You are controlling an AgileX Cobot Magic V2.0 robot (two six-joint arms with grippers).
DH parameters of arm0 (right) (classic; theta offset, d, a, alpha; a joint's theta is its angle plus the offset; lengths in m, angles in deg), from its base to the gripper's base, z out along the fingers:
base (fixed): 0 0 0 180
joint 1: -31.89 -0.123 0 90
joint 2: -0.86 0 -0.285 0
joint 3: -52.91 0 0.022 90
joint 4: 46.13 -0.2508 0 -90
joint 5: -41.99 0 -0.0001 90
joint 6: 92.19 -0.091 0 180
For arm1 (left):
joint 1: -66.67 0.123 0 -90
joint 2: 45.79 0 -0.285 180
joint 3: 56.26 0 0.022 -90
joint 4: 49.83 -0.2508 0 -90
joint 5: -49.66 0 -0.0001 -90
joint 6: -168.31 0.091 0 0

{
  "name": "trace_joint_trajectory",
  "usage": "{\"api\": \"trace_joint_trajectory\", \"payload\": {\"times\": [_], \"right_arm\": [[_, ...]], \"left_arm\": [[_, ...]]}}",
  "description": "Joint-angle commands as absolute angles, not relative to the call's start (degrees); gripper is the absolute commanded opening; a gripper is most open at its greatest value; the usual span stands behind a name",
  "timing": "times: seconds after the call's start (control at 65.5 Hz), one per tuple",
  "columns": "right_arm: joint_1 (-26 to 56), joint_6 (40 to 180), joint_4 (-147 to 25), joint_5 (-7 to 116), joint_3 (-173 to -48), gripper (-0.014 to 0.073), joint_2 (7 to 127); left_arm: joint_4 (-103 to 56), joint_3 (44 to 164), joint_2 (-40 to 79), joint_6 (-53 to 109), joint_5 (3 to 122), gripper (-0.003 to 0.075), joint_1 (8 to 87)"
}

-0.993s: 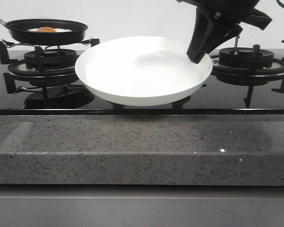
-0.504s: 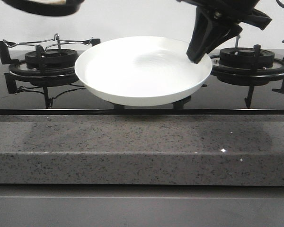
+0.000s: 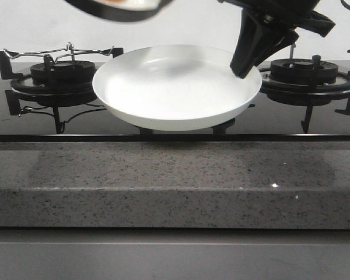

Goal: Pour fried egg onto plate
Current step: 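Lift the black pan with the left gripper over the plate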

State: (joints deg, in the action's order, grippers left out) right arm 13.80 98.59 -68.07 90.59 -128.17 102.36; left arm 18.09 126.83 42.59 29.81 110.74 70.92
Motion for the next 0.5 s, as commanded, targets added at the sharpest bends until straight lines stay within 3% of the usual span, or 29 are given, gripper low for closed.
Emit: {"api": "trace_joint_trajectory", "payload": {"times": [0.0,0.489], "right_arm": [[13.7,99.0,-69.2,88.4,-129.6,-0.0097,100.0],[13.7,99.0,-69.2,88.4,-129.6,-0.0097,100.0]], "left_arm": [[19.4,127.9,38.4,29.8,104.2,-0.002,66.6],[-9.3,128.1,34.6,30.0,79.4,-0.002,41.9]]}}
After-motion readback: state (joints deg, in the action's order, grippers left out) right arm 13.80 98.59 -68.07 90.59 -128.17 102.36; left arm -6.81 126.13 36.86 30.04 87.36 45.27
